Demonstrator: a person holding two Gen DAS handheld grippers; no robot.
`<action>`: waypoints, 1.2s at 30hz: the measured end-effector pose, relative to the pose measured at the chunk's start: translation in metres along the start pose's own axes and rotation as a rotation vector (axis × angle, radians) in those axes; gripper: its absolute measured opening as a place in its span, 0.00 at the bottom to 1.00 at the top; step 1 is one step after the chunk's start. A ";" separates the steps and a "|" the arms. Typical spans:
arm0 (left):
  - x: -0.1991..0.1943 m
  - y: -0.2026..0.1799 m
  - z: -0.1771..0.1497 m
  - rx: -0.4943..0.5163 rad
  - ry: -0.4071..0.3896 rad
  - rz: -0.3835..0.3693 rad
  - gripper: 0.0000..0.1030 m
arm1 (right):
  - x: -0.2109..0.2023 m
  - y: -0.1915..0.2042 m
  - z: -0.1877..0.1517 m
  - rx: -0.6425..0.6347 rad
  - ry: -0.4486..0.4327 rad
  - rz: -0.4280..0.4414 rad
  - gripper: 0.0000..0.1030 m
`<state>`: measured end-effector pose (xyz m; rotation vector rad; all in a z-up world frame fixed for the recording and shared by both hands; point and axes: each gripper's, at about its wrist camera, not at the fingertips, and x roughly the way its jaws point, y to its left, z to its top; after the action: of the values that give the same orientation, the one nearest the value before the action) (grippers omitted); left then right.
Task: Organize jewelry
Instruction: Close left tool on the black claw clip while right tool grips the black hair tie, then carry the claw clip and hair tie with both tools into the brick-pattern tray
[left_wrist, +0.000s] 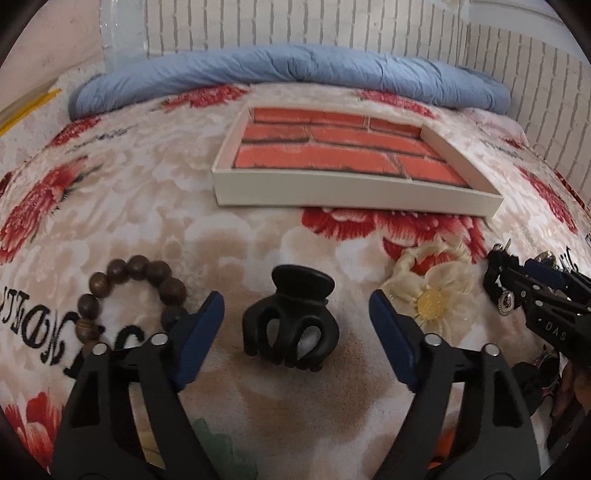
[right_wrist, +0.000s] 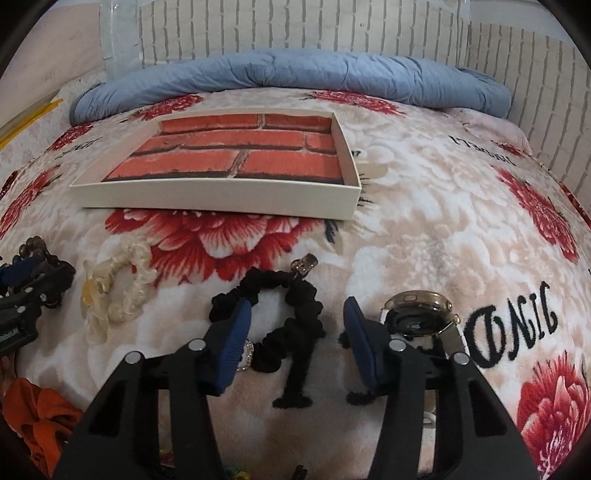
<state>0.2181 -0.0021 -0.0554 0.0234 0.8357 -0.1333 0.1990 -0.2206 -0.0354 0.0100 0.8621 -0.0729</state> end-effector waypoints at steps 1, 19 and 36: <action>0.003 0.000 0.000 -0.002 0.015 0.001 0.74 | 0.002 0.001 0.000 -0.003 0.005 -0.002 0.48; 0.011 0.005 0.002 -0.027 0.048 -0.039 0.44 | 0.011 0.003 0.000 -0.012 0.044 0.057 0.18; -0.009 0.000 0.008 0.002 0.003 -0.054 0.44 | -0.007 0.002 0.014 -0.040 0.030 0.086 0.13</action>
<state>0.2182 -0.0019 -0.0435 0.0028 0.8395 -0.1848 0.2054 -0.2183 -0.0206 0.0111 0.8919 0.0255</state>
